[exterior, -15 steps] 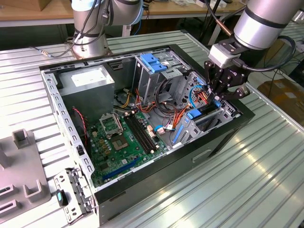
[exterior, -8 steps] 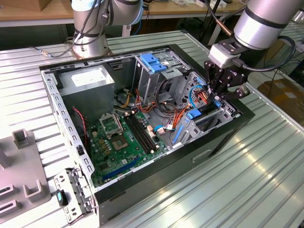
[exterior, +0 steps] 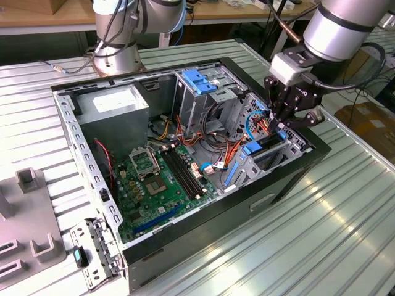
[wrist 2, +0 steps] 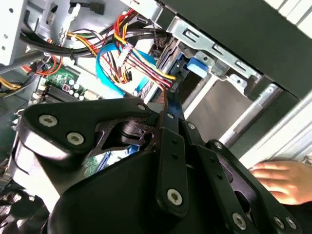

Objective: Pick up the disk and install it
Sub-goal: 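Insert the second disk wire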

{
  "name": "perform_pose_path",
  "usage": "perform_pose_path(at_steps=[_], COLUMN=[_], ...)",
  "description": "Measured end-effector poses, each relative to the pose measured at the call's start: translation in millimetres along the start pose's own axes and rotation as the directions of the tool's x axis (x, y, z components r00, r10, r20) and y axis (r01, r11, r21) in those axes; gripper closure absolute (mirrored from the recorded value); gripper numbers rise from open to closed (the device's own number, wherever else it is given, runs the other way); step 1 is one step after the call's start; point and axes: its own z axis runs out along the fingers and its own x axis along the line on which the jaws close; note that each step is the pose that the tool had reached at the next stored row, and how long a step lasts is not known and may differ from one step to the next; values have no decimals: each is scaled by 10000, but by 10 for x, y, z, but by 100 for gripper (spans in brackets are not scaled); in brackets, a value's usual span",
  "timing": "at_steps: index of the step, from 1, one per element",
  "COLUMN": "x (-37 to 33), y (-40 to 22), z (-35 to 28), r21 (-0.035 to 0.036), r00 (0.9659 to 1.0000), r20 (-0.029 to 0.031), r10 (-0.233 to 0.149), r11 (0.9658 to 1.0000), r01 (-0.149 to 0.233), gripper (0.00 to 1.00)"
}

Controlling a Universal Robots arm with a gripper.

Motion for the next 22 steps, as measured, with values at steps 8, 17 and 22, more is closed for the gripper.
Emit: perform_pose_path(at_steps=[8, 17, 22], x=[-47, -352, -460], y=[88, 72, 38], z=[-243, -372, -316], r21=[-9, -100, -233], r00=[10000, 9995, 9979], r20=[5, -301, -651], r10=[0, -10, -24], r11=[10000, 9999, 9997], r01=[0, 7, 9], gripper=[89, 89, 89])
